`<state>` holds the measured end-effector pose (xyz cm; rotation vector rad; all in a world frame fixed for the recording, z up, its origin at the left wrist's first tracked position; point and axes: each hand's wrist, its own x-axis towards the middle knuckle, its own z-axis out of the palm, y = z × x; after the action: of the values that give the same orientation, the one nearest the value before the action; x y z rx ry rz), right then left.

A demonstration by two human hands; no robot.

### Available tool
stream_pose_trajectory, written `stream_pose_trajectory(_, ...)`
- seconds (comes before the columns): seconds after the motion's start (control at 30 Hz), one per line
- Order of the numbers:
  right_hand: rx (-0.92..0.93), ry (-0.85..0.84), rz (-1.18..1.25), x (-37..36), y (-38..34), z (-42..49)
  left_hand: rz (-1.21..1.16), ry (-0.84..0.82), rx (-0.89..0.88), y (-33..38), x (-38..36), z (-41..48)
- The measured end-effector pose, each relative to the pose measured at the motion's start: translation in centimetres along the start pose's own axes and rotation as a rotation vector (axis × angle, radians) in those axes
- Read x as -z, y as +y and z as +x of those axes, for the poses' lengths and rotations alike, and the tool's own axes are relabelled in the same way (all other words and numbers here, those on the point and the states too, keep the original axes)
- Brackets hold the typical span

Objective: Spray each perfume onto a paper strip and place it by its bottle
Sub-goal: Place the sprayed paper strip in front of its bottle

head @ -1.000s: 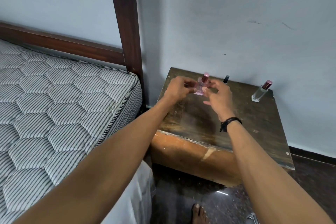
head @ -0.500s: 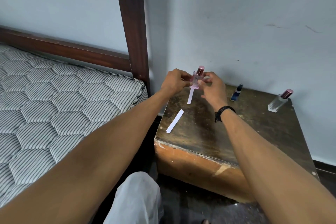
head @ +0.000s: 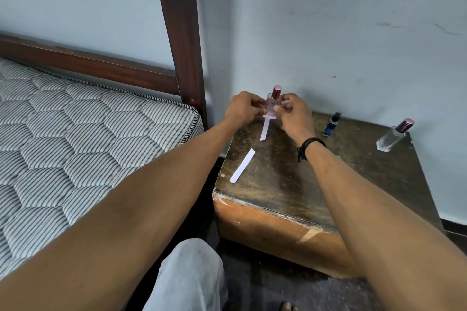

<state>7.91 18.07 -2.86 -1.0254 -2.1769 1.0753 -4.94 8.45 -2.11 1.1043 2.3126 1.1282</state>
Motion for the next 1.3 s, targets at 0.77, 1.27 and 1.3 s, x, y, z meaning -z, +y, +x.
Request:
stream_pose_trajectory(0.77, -0.012, -0.026, -0.100, -0.33, 0.23, 0.34, -0.007, -0.008, 0.033, -0.61, -0.50, 0.56)
stream_pose_trajectory(1.27, 0.001, -0.025, -0.160, -0.42, 0.43, 0.15, 0.061, -0.018, 0.026, -0.88, -0.67, 1.00)
stream_pose_trajectory(1.3, 0.002, -0.025, -0.163, -0.45, 0.41, 0.16, 0.064, -0.018, 0.025, -0.87, -0.67, 0.99)
